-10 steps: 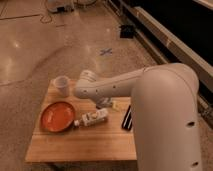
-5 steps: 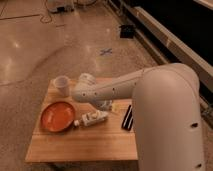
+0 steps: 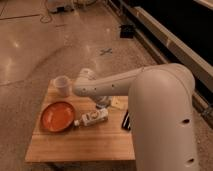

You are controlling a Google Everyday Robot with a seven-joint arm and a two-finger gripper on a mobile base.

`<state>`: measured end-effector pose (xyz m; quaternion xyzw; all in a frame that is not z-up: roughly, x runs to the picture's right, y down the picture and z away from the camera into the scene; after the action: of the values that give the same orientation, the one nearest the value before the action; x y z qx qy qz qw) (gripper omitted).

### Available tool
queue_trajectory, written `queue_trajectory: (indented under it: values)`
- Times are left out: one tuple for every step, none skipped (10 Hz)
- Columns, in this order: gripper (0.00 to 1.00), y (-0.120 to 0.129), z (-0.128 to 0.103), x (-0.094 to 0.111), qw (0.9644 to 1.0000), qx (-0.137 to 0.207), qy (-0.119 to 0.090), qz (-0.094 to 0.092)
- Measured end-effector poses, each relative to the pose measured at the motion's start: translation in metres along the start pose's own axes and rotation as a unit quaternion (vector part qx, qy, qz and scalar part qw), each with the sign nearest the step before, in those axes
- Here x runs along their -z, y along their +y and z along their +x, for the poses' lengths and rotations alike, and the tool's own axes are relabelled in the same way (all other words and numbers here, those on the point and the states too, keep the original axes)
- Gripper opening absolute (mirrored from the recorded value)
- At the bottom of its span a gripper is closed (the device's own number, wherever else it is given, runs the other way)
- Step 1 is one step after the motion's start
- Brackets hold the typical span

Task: Wipe the white sponge on the table

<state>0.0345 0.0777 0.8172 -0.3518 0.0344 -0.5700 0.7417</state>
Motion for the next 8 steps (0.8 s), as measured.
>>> queue_trajectory:
  values:
    - [0.80, -0.009, 0.013, 0.001, 0.9999, 0.001, -0.007, 0.015]
    - [0.80, -0.014, 0.021, 0.002, 0.9994, 0.001, -0.014, 0.031]
    - [0.80, -0.016, 0.028, 0.002, 0.9986, -0.003, -0.022, 0.048]
    - [0.80, -0.017, 0.039, 0.000, 0.9969, -0.008, -0.034, 0.070]
    - [0.80, -0.023, 0.047, -0.002, 0.9944, -0.013, -0.047, 0.093]
    - [0.80, -0.027, 0.052, -0.005, 0.9928, -0.015, -0.054, 0.106]
    - [0.80, -0.031, 0.056, -0.010, 0.9913, -0.016, -0.062, 0.115]
    - [0.80, -0.039, 0.058, -0.020, 0.9887, -0.016, -0.074, 0.130]
